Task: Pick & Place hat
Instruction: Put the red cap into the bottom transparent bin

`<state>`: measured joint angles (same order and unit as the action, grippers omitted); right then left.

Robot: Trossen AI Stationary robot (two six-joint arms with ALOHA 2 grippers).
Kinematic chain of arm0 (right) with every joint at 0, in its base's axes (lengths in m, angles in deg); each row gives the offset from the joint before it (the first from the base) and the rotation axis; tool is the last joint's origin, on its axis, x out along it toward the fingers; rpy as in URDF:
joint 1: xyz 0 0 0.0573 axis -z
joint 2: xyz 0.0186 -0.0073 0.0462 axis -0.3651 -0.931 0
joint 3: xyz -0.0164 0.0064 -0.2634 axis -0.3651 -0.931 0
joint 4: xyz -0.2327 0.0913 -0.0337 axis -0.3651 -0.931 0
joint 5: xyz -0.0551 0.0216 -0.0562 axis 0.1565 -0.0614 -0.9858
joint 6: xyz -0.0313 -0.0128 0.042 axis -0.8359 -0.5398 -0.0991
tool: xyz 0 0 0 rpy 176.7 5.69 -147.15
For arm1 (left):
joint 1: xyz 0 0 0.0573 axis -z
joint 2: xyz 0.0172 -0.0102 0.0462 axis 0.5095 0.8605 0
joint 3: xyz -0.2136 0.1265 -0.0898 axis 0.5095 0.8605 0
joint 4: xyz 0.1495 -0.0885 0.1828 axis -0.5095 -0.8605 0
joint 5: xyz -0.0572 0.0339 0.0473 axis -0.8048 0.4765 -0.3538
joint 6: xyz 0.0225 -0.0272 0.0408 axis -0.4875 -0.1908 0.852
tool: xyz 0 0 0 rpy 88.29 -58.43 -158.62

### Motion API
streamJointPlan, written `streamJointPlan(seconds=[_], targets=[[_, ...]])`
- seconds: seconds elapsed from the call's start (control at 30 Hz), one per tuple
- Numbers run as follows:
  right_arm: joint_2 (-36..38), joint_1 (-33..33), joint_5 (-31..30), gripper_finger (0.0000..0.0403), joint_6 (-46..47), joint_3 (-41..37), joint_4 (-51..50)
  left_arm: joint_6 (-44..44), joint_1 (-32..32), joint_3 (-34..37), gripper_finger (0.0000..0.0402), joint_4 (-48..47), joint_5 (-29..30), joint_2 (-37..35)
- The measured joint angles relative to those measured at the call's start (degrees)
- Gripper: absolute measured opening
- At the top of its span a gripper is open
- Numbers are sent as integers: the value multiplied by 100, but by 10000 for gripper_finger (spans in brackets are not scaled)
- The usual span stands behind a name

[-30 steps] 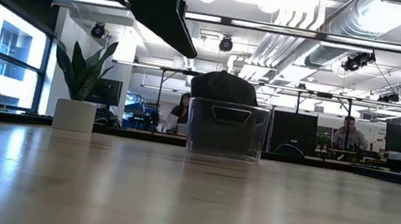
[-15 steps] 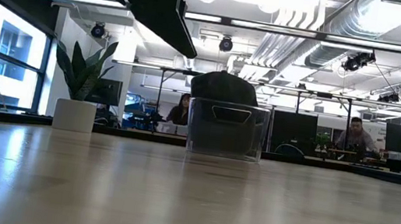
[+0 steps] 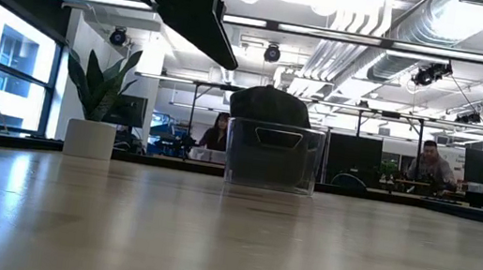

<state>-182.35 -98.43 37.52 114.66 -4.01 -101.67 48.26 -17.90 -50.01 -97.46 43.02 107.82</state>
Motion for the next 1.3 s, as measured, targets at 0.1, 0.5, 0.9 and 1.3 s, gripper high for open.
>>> streamJointPlan(seconds=[0.1, 0.5, 0.9, 1.3], targets=[[23, 0, -37, 46, 1, -22, -192, 0, 0, 1, 97, 0, 0, 0], [334, 103, -921, 102, -195, -22, -409, 9, 0, 1, 97, 4, 1, 1], [1051, 188, -1396, 196, -637, -20, 75, 11, 0, 1, 97, -2, -9, 1], [1066, 571, -1029, 153, -1932, -658, 2034, 6, 0, 0, 97, -7, -18, 2]])
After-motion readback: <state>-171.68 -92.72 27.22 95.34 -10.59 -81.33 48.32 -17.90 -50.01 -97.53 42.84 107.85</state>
